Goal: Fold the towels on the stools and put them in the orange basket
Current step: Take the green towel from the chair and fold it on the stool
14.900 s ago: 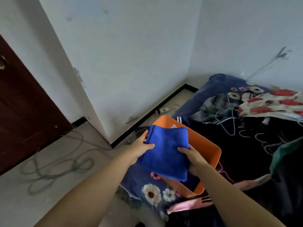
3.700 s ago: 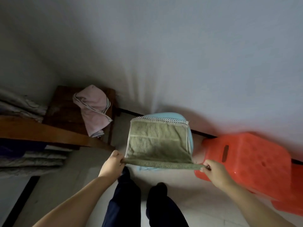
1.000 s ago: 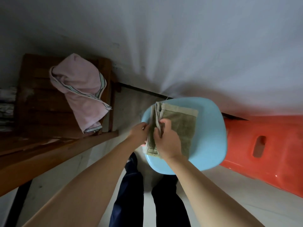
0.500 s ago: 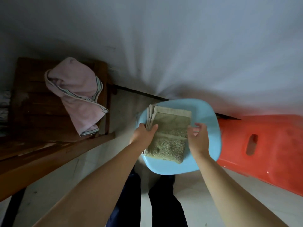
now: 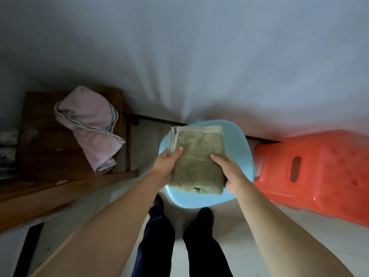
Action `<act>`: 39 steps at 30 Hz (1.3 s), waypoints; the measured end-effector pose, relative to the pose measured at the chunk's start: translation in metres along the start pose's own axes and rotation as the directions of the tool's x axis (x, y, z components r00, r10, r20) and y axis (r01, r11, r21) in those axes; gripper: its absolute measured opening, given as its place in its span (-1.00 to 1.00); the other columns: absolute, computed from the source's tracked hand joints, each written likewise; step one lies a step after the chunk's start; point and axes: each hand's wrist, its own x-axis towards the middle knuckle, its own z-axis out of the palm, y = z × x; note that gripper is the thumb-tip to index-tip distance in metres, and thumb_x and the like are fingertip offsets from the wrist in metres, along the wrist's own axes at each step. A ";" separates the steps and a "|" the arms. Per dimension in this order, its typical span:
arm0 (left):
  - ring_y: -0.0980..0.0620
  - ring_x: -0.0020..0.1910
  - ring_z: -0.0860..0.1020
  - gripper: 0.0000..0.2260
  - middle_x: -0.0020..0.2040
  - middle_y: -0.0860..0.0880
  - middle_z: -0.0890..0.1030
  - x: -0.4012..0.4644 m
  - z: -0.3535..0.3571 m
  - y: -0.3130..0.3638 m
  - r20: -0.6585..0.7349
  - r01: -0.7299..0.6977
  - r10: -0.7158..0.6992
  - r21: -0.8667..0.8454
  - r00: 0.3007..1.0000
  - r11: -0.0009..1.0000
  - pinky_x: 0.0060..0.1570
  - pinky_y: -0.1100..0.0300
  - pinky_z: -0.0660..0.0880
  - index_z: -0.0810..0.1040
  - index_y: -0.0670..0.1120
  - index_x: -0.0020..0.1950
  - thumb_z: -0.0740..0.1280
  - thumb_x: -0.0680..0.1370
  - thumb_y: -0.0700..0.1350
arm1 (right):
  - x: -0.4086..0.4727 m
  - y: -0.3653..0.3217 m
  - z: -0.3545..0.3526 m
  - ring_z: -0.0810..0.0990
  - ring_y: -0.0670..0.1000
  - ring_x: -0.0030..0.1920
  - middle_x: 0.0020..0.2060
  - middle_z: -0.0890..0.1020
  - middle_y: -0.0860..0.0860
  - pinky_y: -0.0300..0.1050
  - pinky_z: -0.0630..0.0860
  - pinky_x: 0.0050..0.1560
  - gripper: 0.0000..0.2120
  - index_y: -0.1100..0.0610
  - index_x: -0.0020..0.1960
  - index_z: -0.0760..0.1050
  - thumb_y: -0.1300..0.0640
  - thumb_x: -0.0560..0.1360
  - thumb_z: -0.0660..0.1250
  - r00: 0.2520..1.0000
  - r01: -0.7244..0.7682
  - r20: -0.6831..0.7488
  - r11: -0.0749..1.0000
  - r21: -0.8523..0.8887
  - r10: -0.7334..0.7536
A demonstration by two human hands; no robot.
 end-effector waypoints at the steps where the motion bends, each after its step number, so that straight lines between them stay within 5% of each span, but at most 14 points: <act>1: -0.10 0.03 0.63 -0.71 0.06 -0.11 0.65 -0.010 0.002 0.006 0.025 -0.012 0.013 -0.036 1.000 0.999 0.09 0.00 0.57 0.51 -0.06 0.14 0.36 0.51 0.07 | -0.011 -0.006 -0.001 0.63 0.07 -0.03 0.00 0.65 0.08 -0.09 0.56 -0.19 -0.78 0.05 0.13 0.52 0.14 0.48 0.38 1.000 0.021 0.012 1.000 0.022 -0.021; 7: -0.15 0.03 0.64 -0.71 0.07 -0.16 0.66 -0.086 0.023 0.066 0.203 -0.086 0.113 -0.139 0.973 0.987 0.01 -0.01 0.59 0.53 -0.12 0.18 0.39 0.51 -0.03 | -0.099 -0.055 -0.013 0.61 0.15 0.12 0.16 0.61 0.14 0.11 0.54 0.13 -0.65 0.09 0.26 0.47 0.18 0.48 0.36 0.986 0.125 0.090 0.979 0.161 -0.141; 12: -0.14 0.00 0.64 -0.77 0.05 -0.17 0.66 -0.139 0.041 0.109 0.396 -0.138 0.140 -0.034 0.907 0.990 0.01 -0.03 0.58 0.54 -0.09 0.14 0.35 0.53 -0.02 | -0.176 -0.071 -0.021 0.63 0.11 0.04 0.07 0.63 0.11 0.03 0.56 -0.04 -0.72 0.06 0.23 0.46 0.21 0.53 0.29 0.952 0.275 0.062 0.928 0.252 -0.299; 16: -0.14 0.02 0.65 -0.61 0.12 -0.20 0.64 -0.178 0.061 0.135 0.534 -0.259 0.164 0.106 0.830 0.960 -0.15 0.05 0.62 0.46 -0.14 0.28 0.35 0.52 0.00 | -0.226 -0.063 -0.034 0.59 0.13 0.13 0.15 0.59 0.13 0.06 0.54 0.03 -0.65 0.06 0.29 0.42 0.21 0.52 0.31 0.907 0.402 -0.014 0.857 0.322 -0.420; 21: -0.13 -0.02 0.65 -0.68 0.08 -0.19 0.64 -0.223 0.101 0.134 0.661 -0.352 0.152 0.179 0.735 0.919 -0.14 0.04 0.62 0.48 -0.13 0.23 0.34 0.53 -0.02 | -0.275 -0.041 -0.064 0.59 0.13 0.12 0.17 0.59 0.13 0.03 0.55 0.00 -0.59 0.11 0.33 0.40 0.23 0.50 0.34 0.837 0.545 -0.196 0.754 0.367 -0.511; 33: -0.23 0.14 0.59 -0.73 0.16 -0.24 0.62 -0.344 0.258 -0.001 0.820 -0.428 -0.023 0.322 0.571 0.844 0.14 -0.11 0.53 0.53 -0.13 0.18 0.35 0.54 -0.05 | -0.416 0.084 -0.221 0.60 0.08 0.08 0.16 0.59 0.10 -0.03 0.56 -0.03 -0.64 0.11 0.32 0.41 0.25 0.53 0.29 0.660 0.745 -0.534 0.555 0.371 -0.529; 39: -0.16 -0.02 0.64 -0.64 0.13 -0.22 0.63 -0.413 0.363 -0.118 0.858 -0.435 -0.122 0.370 0.498 0.821 -0.13 0.04 0.62 0.51 -0.19 0.26 0.36 0.53 -0.05 | -0.496 0.173 -0.337 0.60 0.09 0.07 0.11 0.61 0.09 -0.01 0.57 -0.02 -0.68 0.11 0.28 0.41 0.25 0.54 0.28 0.603 0.782 -0.648 0.503 0.367 -0.466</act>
